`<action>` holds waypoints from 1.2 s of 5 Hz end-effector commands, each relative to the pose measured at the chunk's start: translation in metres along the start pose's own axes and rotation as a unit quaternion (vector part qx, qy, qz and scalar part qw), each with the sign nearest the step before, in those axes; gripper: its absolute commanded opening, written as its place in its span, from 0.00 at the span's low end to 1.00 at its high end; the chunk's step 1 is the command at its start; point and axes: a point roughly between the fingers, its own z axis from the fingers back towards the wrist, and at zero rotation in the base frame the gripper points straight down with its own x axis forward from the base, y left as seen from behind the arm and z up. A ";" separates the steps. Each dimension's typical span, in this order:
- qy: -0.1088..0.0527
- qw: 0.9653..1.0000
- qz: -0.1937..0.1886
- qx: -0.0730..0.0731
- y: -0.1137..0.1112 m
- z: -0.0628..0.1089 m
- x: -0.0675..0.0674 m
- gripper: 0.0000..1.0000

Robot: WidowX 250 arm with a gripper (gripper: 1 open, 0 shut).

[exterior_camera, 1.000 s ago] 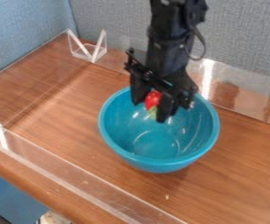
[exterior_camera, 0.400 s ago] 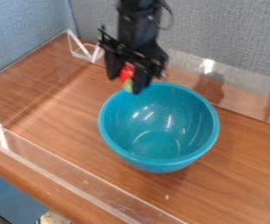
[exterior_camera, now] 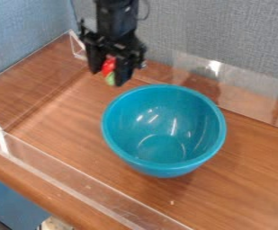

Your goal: Remove the strawberry from inside the blue bowl and put it on the table

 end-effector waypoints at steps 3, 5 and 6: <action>-0.005 1.000 0.019 0.020 0.048 -0.009 0.010 0.00; 0.004 1.000 0.018 0.019 0.069 -0.037 0.020 0.00; 0.003 1.000 0.014 0.017 0.076 -0.043 0.024 0.00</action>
